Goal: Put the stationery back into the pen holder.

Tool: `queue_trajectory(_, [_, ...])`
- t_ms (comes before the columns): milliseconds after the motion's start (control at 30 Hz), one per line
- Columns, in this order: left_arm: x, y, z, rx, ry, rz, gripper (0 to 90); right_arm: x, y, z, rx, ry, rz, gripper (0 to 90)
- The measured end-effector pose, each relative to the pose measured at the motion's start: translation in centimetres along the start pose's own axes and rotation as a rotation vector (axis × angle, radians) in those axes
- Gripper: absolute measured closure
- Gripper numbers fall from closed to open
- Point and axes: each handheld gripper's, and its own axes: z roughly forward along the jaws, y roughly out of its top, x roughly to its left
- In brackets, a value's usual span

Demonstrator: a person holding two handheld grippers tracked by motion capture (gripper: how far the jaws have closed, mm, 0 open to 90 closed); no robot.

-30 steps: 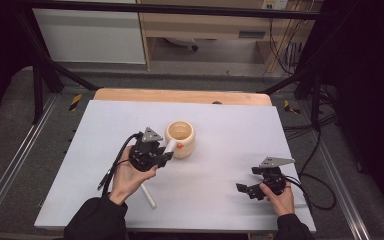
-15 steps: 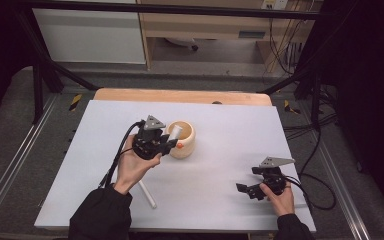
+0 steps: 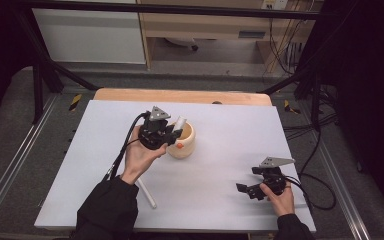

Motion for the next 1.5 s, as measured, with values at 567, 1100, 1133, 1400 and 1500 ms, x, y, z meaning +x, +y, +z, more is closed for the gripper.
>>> queue_trajectory(567, [1.2, 1.3, 2.8, -0.032, 0.028, -0.007, 69.6, 0.0, 0.0, 0.0, -0.001, 0.002, 0.000, 0.7])
queue_trajectory(1100, [2.1, 0.7, 5.4, -0.014, 0.037, -0.010, 69.6, 0.0, 0.0, 0.0, -0.003, 0.000, 0.004, 0.7])
queue_trajectory(1133, [2.1, 0.6, 5.5, -0.009, 0.037, -0.007, 69.6, 0.0, 0.0, 0.0, -0.003, 0.002, 0.003, 0.7])
queue_trajectory(1400, [2.2, -0.1, 6.8, 0.000, 0.032, -0.018, 69.6, 0.0, 0.0, 0.0, -0.003, 0.003, -0.002, 0.7])
queue_trajectory(1500, [2.4, -0.5, 7.1, 0.004, 0.029, -0.024, 69.6, 0.0, 0.0, 0.0, -0.001, 0.003, 0.000, 0.7])
